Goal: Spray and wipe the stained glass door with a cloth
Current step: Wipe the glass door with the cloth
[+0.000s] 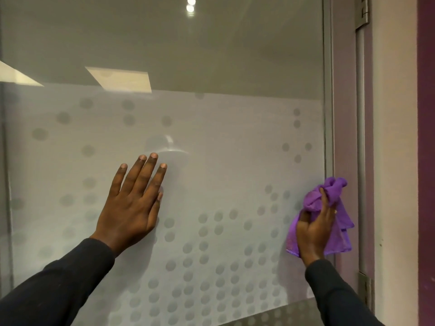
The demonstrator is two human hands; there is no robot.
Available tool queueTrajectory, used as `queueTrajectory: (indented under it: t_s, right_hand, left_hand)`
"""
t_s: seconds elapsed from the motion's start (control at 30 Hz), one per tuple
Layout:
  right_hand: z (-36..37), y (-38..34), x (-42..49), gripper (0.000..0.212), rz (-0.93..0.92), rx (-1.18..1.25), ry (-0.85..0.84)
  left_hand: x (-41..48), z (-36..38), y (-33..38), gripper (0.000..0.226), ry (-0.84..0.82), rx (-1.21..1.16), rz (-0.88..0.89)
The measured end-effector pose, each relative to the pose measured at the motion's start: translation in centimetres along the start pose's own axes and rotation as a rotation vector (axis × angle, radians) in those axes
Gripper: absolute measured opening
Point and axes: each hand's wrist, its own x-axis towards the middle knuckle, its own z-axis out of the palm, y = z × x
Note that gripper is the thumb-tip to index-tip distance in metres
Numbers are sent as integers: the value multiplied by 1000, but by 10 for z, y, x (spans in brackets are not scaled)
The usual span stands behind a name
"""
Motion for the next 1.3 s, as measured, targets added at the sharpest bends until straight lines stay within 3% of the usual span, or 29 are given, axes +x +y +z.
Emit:
queueTrajectory:
  t_s: [0.33, 0.5, 0.83, 1.07, 1.3]
  right_hand:
    - [64, -126, -5, 79, -58, -153, -34]
    - [98, -205, -4, 78, -236, -171, -99]
    - [164, -334, -61, 71, -751, -102, -333]
    - [193, -356, -129, 70, -1085, 4, -444]
    - [184, -319, -195, 67, -1231, 104, -653]
  left_hand:
    - [3, -17, 0, 64, -82, -49, -12]
    - [-11, -38, -38, 66, -93, -49, 7]
    - [-75, -74, -169, 74, -91, 61, -330]
    - [-107, -76, -208, 73, -92, 71, -387]
    - [-110, -71, -214, 73, -80, 90, -334]
